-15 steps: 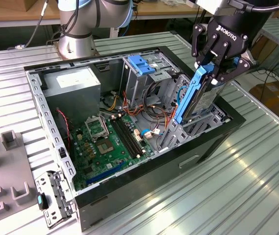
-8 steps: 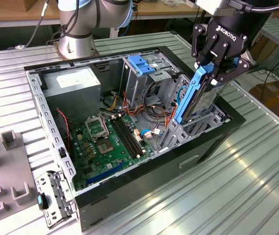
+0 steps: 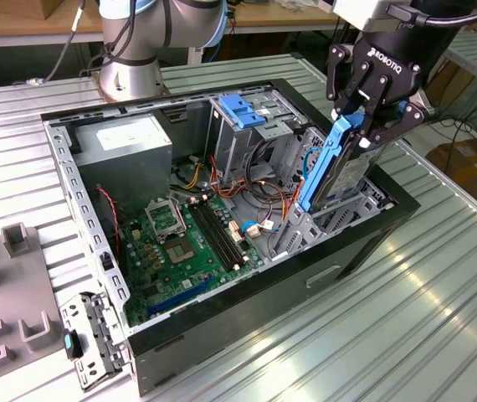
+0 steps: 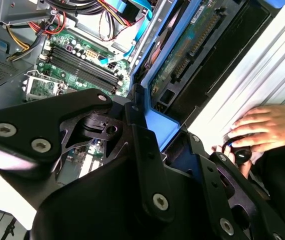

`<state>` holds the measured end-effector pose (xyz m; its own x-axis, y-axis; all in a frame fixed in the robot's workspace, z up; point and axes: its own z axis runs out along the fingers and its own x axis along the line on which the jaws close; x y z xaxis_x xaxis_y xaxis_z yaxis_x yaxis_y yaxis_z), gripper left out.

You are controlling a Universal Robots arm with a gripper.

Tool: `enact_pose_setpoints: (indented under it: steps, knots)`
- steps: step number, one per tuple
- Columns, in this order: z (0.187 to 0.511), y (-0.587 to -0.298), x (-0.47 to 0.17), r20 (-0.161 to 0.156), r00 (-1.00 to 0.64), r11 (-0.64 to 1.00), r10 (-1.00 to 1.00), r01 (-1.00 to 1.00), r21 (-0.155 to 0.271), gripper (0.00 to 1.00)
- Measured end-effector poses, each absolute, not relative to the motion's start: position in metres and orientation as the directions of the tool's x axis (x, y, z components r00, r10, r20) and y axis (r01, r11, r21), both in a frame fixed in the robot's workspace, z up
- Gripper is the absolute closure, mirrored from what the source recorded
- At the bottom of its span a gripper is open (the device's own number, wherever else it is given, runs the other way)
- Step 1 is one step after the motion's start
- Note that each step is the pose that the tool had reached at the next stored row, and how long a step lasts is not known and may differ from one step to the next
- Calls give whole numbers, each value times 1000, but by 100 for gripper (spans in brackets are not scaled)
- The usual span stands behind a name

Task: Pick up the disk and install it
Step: 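Insert the disk into the insertion slot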

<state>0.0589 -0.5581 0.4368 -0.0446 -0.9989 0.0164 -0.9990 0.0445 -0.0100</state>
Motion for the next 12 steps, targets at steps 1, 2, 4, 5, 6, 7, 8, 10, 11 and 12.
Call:
enact_pose_setpoints:
  steps: [1, 2, 4, 5, 6, 7, 8, 10, 11, 12]
  knots:
    - [436, -558, 59, 16, -45, 45, -999, -999, -10, 63]
    - [436, -558, 59, 16, -45, 45, -999, -999, -10, 63]
    - [435, -558, 59, 17, -46, 46, -999, -999, -9, 63]
    - [435, -558, 59, 17, -46, 46, -999, -999, -9, 63]
    - [434, -558, 59, 17, -46, 46, -999, -999, -9, 63]
    - [433, -558, 59, 16, -46, 46, -999, -999, -9, 63]
    - [433, -558, 59, 16, -47, 47, -999, -999, -9, 63]
    - [433, -558, 59, 17, -47, 47, -999, -999, -9, 63]
    - [433, -558, 59, 16, -47, 47, -999, -999, -9, 63]
    - [433, -558, 59, 16, -47, 47, -999, -999, -9, 63]
